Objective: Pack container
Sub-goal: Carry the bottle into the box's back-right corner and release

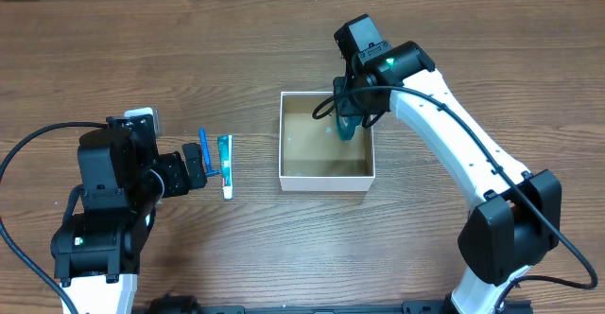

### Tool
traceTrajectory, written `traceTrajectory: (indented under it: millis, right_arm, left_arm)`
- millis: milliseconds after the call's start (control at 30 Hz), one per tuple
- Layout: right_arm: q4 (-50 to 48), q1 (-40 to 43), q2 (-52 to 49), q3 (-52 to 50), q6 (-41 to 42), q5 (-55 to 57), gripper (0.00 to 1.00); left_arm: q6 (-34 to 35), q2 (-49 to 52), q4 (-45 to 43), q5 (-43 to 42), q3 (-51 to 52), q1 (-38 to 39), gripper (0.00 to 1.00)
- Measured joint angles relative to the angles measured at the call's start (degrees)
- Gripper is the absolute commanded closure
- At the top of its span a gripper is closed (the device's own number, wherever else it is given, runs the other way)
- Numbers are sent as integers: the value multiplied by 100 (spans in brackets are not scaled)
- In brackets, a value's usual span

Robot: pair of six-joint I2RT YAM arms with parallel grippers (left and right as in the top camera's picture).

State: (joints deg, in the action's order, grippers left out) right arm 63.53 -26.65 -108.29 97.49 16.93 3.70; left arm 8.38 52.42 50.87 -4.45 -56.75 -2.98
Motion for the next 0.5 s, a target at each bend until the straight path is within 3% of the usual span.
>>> traceTrajectory:
  millis: [300, 333, 433, 500]
  right_arm:
    - [39, 0, -490, 39, 28, 317, 94]
    - [37, 0, -501, 39, 31, 321, 77]
    - [46, 0, -501, 39, 42, 328, 54]
    - [70, 0, -501, 39, 11, 337, 48]
  left_arm:
    - [0, 0, 24, 2, 0, 0, 0]
    - [0, 0, 24, 4, 0, 0, 0]
    - [-2, 0, 24, 17, 0, 0, 0]
    - [0, 0, 22, 17, 0, 0, 0]
